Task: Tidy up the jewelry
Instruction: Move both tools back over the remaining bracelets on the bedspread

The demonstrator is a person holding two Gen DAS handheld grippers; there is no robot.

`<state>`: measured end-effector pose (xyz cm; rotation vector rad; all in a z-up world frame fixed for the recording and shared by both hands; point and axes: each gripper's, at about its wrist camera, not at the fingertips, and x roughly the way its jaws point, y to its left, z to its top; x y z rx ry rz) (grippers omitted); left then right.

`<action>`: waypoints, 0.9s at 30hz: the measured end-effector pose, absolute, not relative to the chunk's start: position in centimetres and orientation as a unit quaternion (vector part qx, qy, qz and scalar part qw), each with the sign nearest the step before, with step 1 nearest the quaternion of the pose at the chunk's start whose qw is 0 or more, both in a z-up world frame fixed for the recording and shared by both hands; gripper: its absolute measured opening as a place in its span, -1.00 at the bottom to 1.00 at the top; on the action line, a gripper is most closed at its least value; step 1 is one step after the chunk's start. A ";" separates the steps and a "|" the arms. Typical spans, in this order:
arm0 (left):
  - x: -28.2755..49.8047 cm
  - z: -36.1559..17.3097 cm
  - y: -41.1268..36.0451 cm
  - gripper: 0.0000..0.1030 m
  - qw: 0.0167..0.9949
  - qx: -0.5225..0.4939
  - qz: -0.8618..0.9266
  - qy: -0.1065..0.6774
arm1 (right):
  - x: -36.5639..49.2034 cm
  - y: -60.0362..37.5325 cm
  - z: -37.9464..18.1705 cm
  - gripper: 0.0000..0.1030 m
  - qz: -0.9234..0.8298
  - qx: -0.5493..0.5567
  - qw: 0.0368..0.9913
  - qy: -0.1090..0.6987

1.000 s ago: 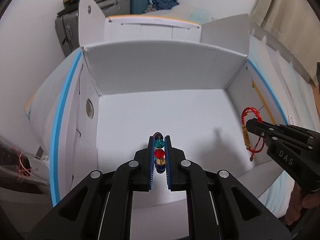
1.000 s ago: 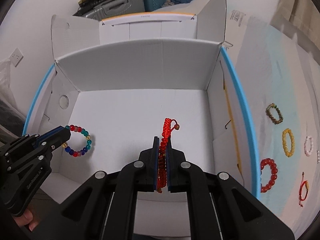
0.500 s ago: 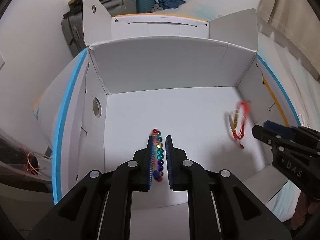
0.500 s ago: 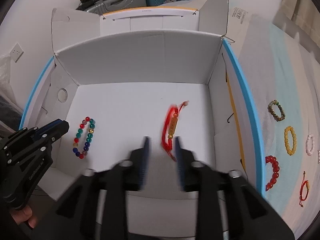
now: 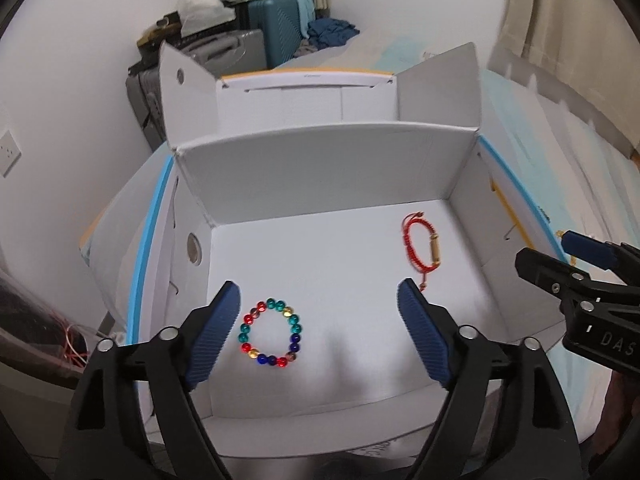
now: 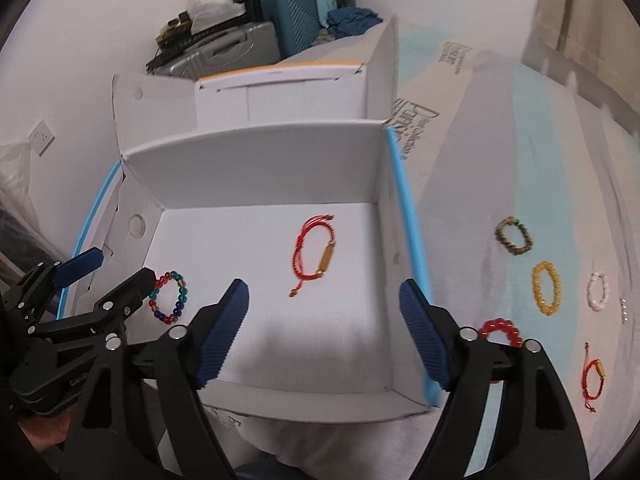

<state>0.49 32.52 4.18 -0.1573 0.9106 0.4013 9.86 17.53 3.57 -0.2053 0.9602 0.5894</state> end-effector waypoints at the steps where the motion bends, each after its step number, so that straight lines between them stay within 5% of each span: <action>1: 0.5 4.4 32.1 0.80 0.877 -0.072 0.193 0.434 | 9.9 16.9 3.9 0.51 0.276 -0.095 0.843 0.451; 15: 3.8 6.5 22.7 0.89 0.898 -0.038 0.133 0.418 | 11.7 6.7 6.9 0.84 0.210 -0.069 0.880 0.420; 27: 7.3 6.4 12.2 0.89 0.908 -0.010 0.060 0.414 | 13.5 -3.5 7.0 0.85 0.149 -0.052 0.893 0.422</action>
